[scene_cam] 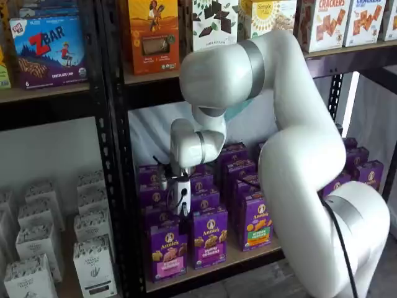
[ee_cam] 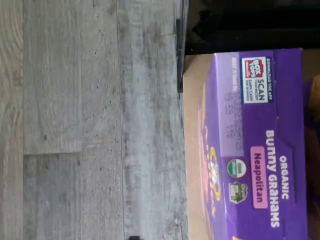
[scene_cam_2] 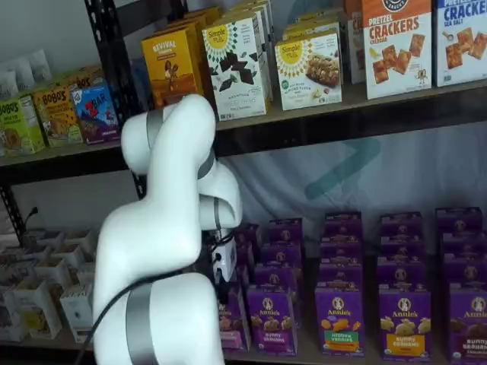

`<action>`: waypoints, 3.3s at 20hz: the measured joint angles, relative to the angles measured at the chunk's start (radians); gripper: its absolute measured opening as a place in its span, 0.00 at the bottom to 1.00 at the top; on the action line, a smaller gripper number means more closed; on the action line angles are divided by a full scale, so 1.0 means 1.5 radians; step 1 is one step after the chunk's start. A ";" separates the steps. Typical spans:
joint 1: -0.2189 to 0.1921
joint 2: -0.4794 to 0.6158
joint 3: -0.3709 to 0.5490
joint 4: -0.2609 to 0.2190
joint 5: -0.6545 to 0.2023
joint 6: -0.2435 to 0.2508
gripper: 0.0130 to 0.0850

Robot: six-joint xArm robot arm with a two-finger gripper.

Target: Pick up the purple box with a pink patch in the middle, on the bottom shelf, the first box from the left

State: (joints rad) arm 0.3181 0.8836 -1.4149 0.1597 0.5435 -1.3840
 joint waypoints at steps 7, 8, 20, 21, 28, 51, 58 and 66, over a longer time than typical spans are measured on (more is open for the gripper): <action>0.005 0.035 -0.025 -0.026 -0.014 0.027 1.00; 0.006 0.040 -0.028 -0.030 -0.017 0.032 1.00; 0.018 0.121 -0.083 -0.057 -0.064 0.065 1.00; 0.018 0.125 -0.086 -0.056 -0.067 0.065 1.00; 0.016 0.143 -0.102 -0.052 -0.071 0.059 1.00; 0.017 0.135 -0.096 -0.021 -0.069 0.032 0.50; 0.019 0.125 -0.080 -0.029 -0.080 0.040 0.44; 0.021 0.122 -0.077 -0.024 -0.077 0.039 0.33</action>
State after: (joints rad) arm 0.3502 1.0671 -1.5304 0.1233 0.4279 -1.3256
